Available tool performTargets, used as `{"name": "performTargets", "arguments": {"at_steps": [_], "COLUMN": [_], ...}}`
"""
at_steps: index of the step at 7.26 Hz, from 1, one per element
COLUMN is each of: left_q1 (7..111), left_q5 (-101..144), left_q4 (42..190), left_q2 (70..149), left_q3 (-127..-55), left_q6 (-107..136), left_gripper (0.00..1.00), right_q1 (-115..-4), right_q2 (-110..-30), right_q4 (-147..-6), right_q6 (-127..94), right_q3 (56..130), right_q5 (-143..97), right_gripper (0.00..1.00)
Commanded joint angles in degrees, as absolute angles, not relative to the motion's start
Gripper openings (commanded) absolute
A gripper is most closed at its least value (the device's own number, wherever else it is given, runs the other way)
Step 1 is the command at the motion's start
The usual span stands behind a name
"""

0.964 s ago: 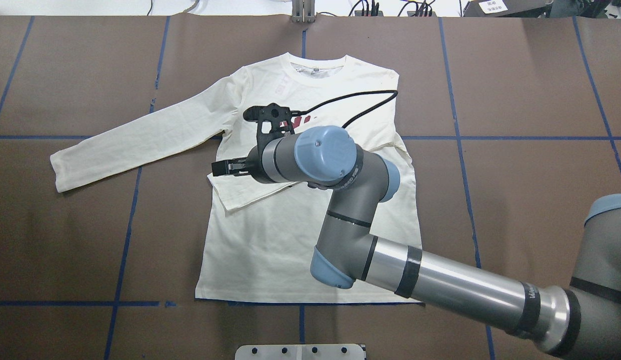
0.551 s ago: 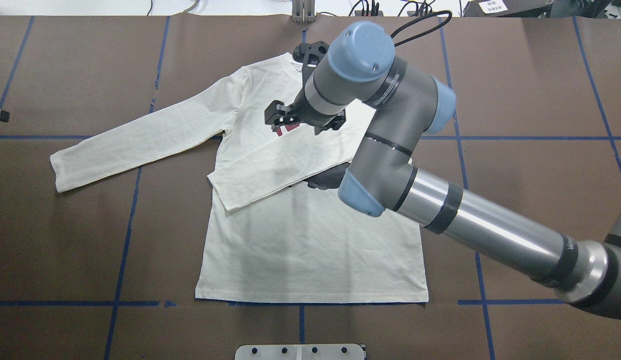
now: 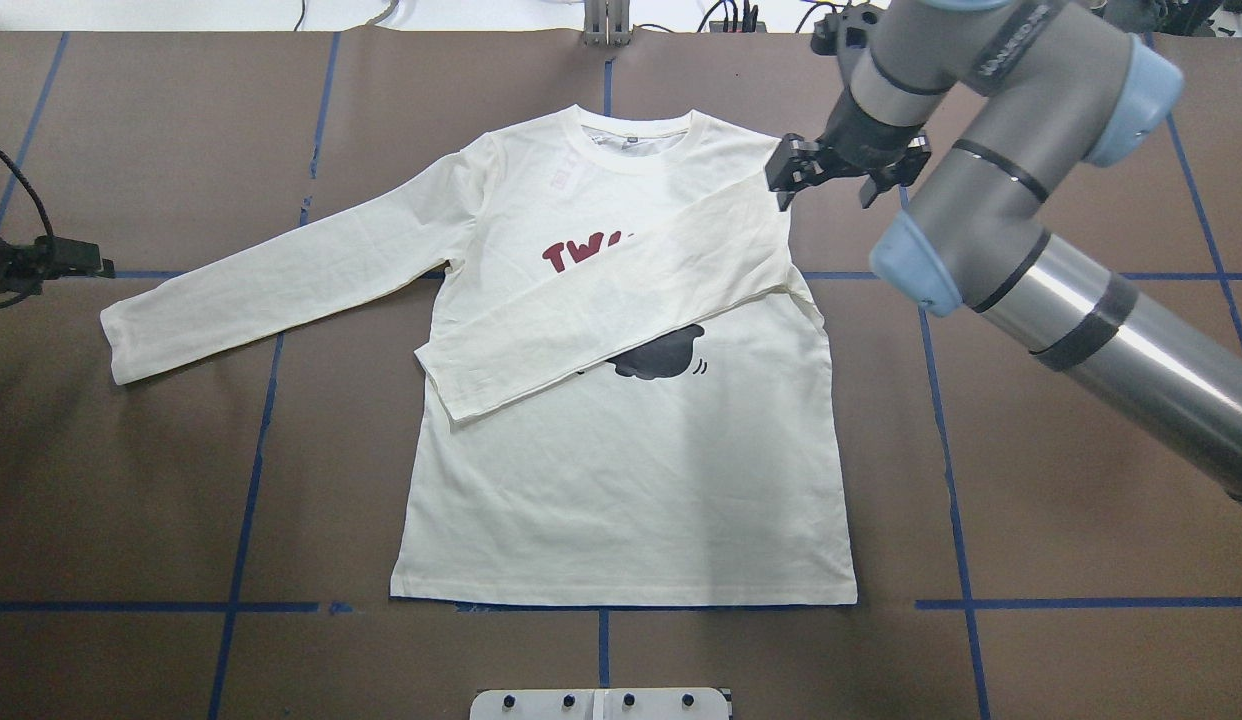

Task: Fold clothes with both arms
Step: 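Release the sleeve on the shirt and raise the right gripper away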

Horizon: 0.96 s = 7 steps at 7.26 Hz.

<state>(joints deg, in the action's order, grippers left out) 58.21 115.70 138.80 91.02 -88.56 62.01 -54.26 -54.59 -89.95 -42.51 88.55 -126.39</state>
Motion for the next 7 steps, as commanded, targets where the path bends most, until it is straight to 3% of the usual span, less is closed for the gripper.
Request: {"name": "performTargets", "arguments": {"at_steps": [1,7], "left_q1": [52.1,51.1], "left_q5": [107.7,107.5], "left_q4": [138.9,138.8], "left_q2": [90.2,90.2], "left_q3": [-88.9,-85.0], "left_q6": [65.8,65.1], "left_gripper": [1.00,0.95], "right_q1": [-59.5,-59.9], "right_q2": [-60.8,-62.1], "right_q4": [-91.0,-90.7], "right_q6": [-33.7,-32.3], "right_q3": [88.9,88.7], "right_q5": [-129.5,-129.6], "right_gripper": [1.00,1.00]}}
